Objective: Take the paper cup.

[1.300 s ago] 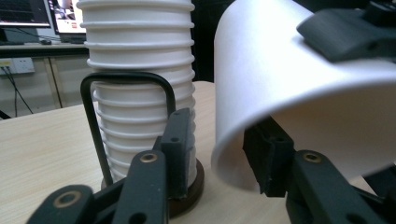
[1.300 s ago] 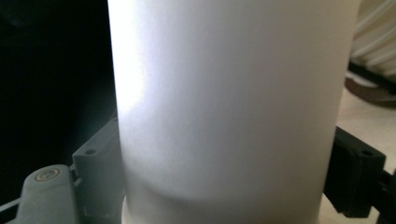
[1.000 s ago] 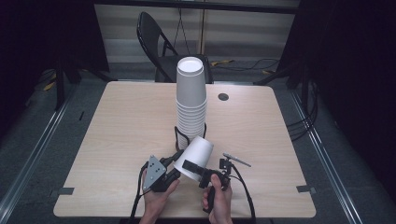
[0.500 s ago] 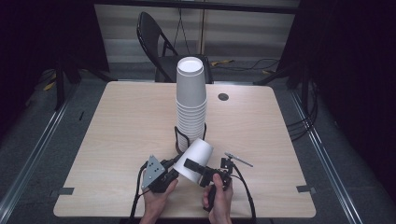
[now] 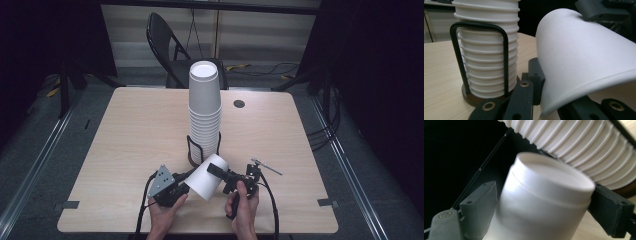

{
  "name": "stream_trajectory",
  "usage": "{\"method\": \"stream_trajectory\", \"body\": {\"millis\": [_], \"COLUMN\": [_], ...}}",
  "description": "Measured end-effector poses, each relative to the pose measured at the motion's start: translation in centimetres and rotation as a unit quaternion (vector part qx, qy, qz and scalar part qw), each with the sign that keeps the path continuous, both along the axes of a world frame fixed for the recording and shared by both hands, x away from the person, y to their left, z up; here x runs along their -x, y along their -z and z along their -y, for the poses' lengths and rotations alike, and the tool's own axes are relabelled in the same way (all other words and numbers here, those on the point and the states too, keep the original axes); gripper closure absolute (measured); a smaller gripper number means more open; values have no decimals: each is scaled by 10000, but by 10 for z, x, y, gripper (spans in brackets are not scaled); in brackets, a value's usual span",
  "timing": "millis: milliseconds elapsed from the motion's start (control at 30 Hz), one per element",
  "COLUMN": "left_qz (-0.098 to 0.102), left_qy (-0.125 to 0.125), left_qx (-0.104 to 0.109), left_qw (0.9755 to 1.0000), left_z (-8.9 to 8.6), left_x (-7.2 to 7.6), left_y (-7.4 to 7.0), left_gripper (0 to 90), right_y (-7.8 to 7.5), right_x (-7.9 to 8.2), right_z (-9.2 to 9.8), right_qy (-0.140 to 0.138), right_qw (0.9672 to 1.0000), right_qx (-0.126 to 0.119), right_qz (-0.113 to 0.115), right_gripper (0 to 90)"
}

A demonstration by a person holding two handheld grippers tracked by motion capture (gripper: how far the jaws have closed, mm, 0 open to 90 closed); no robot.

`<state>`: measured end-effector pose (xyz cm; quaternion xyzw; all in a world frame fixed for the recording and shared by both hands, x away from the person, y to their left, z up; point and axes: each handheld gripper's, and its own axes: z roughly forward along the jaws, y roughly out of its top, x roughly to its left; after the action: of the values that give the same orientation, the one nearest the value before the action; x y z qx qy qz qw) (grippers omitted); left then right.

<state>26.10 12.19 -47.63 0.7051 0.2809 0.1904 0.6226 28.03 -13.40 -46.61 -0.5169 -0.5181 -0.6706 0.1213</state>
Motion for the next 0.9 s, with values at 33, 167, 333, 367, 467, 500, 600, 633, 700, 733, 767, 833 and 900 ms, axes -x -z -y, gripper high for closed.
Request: {"method": "stream_trajectory", "body": {"millis": [33,167,333,367,467,500,600,633,700,733,767,833,900], "left_qz": [-14,-158,-173,-204,-303,-319,-410,-464,-559,-599,-613,-655,-707], "left_qy": [3,-30,-119,-133,-117,-101,-117,-79,-53,-30,-9,81,164], "left_qx": [-29,-85,-417,-417,-434,-438,-551,-529,-548,-585,-654,-772,-966], "left_qw": [10000,9998,9989,9988,9985,9985,9976,9975,9969,9965,9960,9948,9927], "left_z": [-1,-6,-12,-14,-20,-22,-25,-27,-29,-29,-30,-29,-28], "left_x": [0,0,0,0,-1,-1,-3,-3,-4,-4,-5,-6,-6], "left_y": [-1,-5,-9,-10,-13,-14,-17,-17,-18,-19,-20,-22,-24], "left_gripper": [857,858,858,858,858,858,858,858,858,858,858,858,858], "right_y": [-1,-5,-8,-8,-9,-9,-10,-10,-10,-10,-9,-8,-5], "right_x": [0,0,0,1,4,5,9,10,12,14,15,16,18], "right_z": [1,6,12,13,15,16,19,20,21,22,22,22,21], "right_qy": [16,84,186,176,191,187,185,172,146,132,100,82,-49], "right_qw": [10000,9996,9980,9978,9962,9954,9927,9909,9863,9847,9840,9806,9748], "right_qx": [33,195,473,489,657,713,897,985,1226,1316,1358,1525,1725], "right_qz": [24,173,369,401,535,608,786,896,1093,1138,1153,1231,1412], "right_gripper": [128,130,131,131,130,128,128,127,127,127,127,128,129]}}
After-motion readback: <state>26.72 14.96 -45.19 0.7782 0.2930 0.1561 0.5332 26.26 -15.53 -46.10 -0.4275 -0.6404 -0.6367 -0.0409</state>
